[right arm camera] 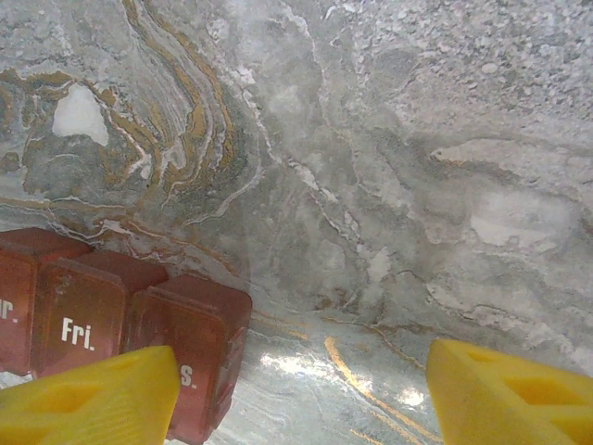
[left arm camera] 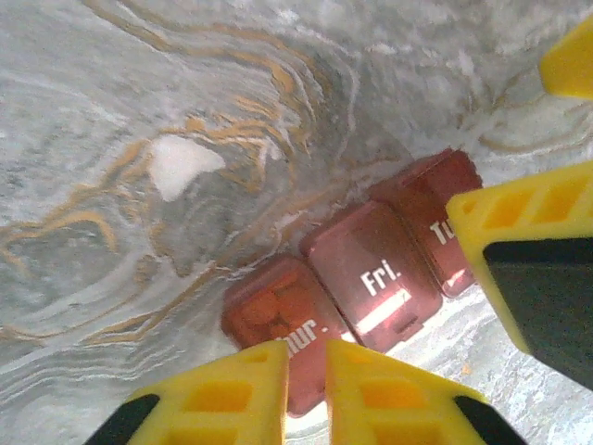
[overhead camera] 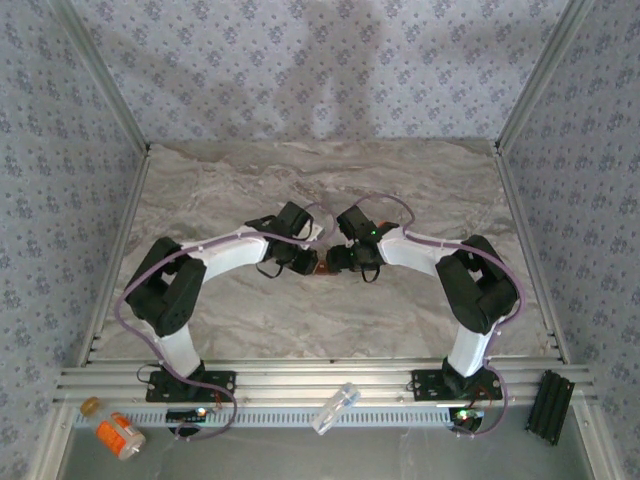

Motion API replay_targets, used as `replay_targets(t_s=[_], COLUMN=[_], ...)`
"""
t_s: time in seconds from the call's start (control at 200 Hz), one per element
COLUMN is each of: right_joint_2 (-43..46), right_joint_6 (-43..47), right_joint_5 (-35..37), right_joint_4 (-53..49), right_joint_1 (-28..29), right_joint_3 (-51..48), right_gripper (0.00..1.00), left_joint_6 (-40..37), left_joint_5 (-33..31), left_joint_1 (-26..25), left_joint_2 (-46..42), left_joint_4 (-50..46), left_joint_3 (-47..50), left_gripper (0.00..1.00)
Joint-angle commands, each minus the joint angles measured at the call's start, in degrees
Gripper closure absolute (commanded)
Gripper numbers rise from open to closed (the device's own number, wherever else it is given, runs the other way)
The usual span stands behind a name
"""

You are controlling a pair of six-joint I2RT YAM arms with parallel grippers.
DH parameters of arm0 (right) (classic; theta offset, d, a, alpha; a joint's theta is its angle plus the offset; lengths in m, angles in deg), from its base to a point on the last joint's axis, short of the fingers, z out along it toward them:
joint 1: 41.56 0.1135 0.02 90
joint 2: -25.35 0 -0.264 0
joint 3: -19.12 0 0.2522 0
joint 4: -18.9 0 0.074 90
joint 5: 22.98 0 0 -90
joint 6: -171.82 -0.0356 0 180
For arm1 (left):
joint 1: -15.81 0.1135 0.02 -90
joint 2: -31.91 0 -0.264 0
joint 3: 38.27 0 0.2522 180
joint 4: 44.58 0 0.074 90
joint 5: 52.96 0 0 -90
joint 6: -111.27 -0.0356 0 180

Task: Sort the pills into containers

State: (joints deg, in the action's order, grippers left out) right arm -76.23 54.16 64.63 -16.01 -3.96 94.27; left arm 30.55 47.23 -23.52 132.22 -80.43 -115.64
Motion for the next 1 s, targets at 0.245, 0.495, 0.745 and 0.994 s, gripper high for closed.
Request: replay_targets(t_s=[0.245,0.495,0.745,0.994], right_joint_2=[-1.3,3.7,10.6,20.5], right_joint_6=[1.0,1.5,3.7,6.9], right_joint_5=[-0.5,-2.9,-3.8,1.1], right_joint_4=[-5.2,-8.5,-12.0,-6.8], right_joint_1=[-0.5,-1.2,-7.4,-20.4], right_joint_3=[2.8,10.5,19.6,17.8], right_gripper=[0.27,0.25,0.18,0.00], left_joint_6=[2.0,0.5,-5.1,-14.9], left_joint_5=[-7.3,-12.4,-21.9,-28.5], left_joint_1=[1.7,3.6,6.3,11.4], left_joint_2=[-12.6,-20.6,-27.0,-30.5], left_joint_4=[3.9,8.1,17.5,30.9], left_joint_3=[-5.9,-5.2,-1.4,6.8], left_gripper=[0.42,0.01,0.00,0.00])
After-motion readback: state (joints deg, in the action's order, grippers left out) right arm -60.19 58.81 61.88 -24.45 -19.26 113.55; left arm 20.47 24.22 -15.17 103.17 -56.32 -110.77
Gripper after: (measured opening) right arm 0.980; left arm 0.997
